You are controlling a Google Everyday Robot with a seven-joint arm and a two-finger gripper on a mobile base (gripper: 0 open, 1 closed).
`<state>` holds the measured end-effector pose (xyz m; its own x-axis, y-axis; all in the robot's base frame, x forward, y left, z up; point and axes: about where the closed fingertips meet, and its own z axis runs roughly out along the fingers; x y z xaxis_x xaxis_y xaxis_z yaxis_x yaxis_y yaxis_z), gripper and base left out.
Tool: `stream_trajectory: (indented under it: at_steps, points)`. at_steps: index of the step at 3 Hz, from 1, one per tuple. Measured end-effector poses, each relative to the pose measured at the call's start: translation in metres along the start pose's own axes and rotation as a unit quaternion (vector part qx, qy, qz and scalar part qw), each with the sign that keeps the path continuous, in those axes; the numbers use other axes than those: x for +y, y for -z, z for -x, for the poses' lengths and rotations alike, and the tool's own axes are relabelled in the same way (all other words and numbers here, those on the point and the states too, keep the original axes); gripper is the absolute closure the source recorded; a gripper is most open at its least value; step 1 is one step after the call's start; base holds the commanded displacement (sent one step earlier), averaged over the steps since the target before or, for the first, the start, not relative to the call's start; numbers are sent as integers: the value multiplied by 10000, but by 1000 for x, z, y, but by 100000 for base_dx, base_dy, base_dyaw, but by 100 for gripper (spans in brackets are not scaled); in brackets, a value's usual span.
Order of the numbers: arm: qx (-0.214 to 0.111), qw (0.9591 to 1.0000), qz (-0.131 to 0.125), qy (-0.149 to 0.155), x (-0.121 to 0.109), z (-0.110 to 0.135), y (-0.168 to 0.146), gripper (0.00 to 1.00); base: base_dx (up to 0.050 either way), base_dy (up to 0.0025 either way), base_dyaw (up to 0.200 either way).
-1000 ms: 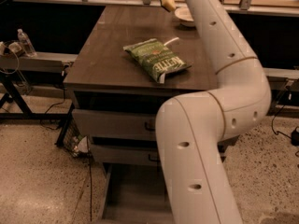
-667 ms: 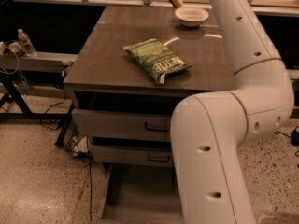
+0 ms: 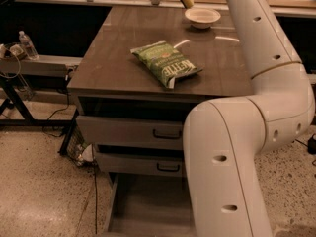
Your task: Place sponge into bottom drawer
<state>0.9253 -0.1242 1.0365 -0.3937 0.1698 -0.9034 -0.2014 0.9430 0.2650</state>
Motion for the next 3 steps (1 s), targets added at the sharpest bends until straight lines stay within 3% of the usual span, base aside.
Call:
stream_trajectory:
  at_steps: [1, 2, 3]
  points:
    - [229, 9995, 183, -78, 4, -7, 13, 100, 0, 0, 0]
    - [523, 9982, 205, -209, -12, -5, 73, 100, 0, 0, 0]
    - [509, 9981, 109, -330, -20, 6, 139, 100, 0, 0, 0]
